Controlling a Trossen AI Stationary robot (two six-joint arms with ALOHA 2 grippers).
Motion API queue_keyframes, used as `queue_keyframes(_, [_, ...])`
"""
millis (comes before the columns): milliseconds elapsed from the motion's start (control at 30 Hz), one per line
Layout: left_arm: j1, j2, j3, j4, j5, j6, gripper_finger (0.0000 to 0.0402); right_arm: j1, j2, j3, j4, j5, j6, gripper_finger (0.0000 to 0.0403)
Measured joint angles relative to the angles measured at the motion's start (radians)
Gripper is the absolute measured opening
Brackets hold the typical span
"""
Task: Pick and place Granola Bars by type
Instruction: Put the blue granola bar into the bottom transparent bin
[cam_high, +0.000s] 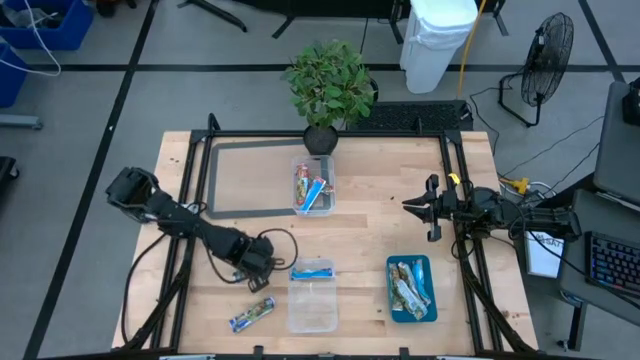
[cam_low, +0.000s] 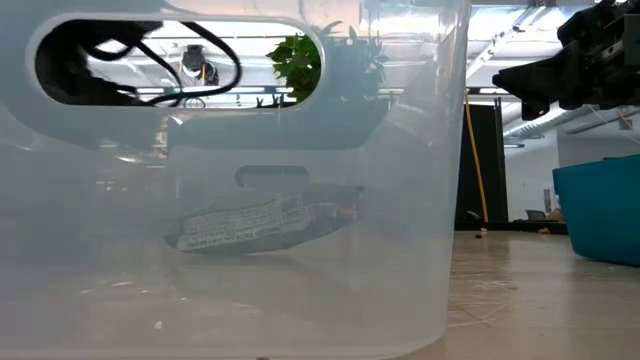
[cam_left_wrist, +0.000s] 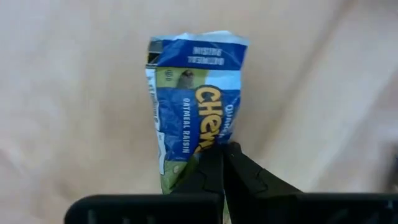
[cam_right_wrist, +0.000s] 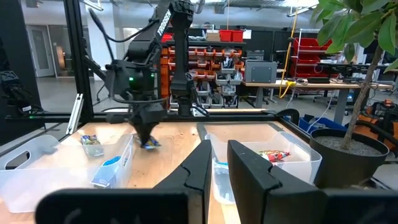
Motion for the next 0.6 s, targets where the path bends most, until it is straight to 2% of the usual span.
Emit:
queue_keyframes(233, [0.084, 0.002, -0.001, 0.010, -0.106, 0.157, 0.0003, 0.000, 0.000, 0.000, 0.000, 0.000, 0.000, 0.0045])
queue_keyframes(333, [0.111, 0.002, -0.002, 0.026, -0.106, 0.197, 0.0006, 0.000, 0.000, 0.000, 0.000, 0.000, 0.000, 0.0045])
queue_keyframes(400, [0.125, -0.003, 0.002, 0.037, -0.062, 0.211, 0.0005, 0.000, 0.000, 0.000, 0.000, 0.000, 0.000, 0.0044])
queue_keyframes(500, [0.118, -0.016, 0.059, 0.027, -0.025, 0.213, 0.0003, 0.000, 0.000, 0.000, 0.000, 0.000, 0.000, 0.0044])
queue_keyframes(600, [0.082, -0.048, 0.140, -0.055, -0.099, 0.252, 0.0005, 0.000, 0.000, 0.000, 0.000, 0.000, 0.000, 0.0045])
